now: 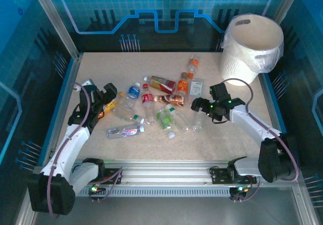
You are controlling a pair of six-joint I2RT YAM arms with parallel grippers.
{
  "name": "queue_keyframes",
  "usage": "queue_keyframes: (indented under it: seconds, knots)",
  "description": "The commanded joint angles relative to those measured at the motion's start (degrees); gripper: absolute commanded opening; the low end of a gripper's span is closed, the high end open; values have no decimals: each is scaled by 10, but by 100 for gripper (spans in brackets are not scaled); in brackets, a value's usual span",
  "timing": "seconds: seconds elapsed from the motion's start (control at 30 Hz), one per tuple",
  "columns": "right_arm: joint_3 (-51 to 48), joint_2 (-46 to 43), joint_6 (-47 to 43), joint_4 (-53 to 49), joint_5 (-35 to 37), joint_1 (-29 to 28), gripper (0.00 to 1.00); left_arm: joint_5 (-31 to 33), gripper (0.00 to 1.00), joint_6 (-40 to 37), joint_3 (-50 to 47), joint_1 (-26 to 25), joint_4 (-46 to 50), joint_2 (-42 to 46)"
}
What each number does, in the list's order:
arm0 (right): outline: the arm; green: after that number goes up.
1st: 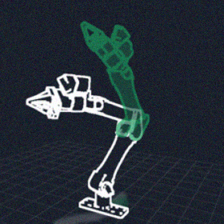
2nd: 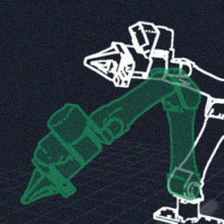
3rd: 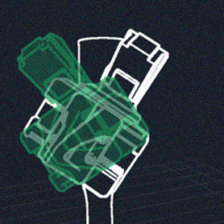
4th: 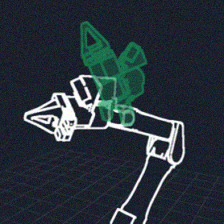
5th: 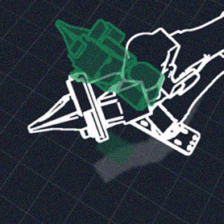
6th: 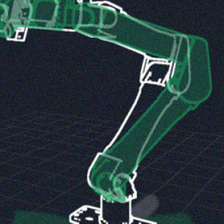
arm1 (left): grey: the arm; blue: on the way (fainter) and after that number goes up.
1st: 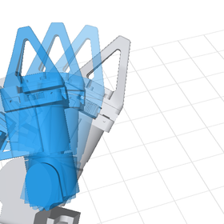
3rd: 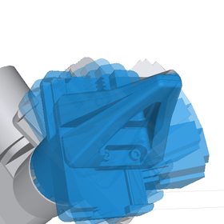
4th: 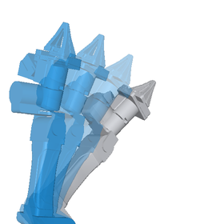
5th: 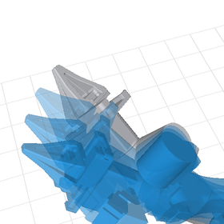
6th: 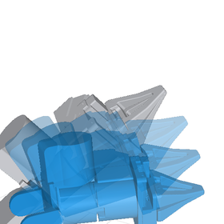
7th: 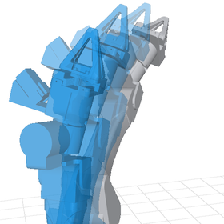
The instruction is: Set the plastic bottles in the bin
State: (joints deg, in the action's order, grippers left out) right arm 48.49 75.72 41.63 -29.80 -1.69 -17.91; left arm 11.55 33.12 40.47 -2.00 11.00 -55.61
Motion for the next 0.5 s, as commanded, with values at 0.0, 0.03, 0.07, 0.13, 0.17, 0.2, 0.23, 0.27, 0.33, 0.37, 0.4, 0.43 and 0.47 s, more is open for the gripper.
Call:
queue_keyframes:
  seconds: [0.0,0.03,0.07,0.13,0.17,0.2,0.23,0.27,0.33,0.37,0.4,0.43,0.47]
  knots:
    - [15,8,29,-84,56,-21,100,-29,99,7,-3,-1,31,22]
    - [8,7,30,-81,58,-24,100,-32,99,6,-5,-1,33,24]
    - [0,8,28,-72,50,-27,100,-35,99,7,-6,-1,36,26]
    - [-5,14,13,-53,24,-33,95,-42,99,11,-6,-1,39,25]
    - [-4,20,6,-49,21,-39,95,-45,99,16,-7,-1,40,24]
    - [-2,26,1,-48,26,-46,95,-47,99,19,-8,-1,38,22]
    - [1,35,-4,-48,33,-53,95,-51,99,23,-10,-1,35,21]
    - [5,43,-9,-48,35,-57,94,-55,99,26,-12,-1,31,18]
    - [6,60,-11,-46,36,-64,93,-65,99,31,-12,-1,27,11]
    - [3,67,-7,-45,40,-67,93,-72,99,32,-10,-1,29,6]
    - [0,72,-4,-42,43,-68,92,-77,99,32,-5,-1,34,0]
    - [-4,78,-1,-38,48,-70,91,-81,99,30,0,-1,42,-7]
    - [-9,83,3,-33,52,-71,90,-85,99,27,7,-1,51,-14]
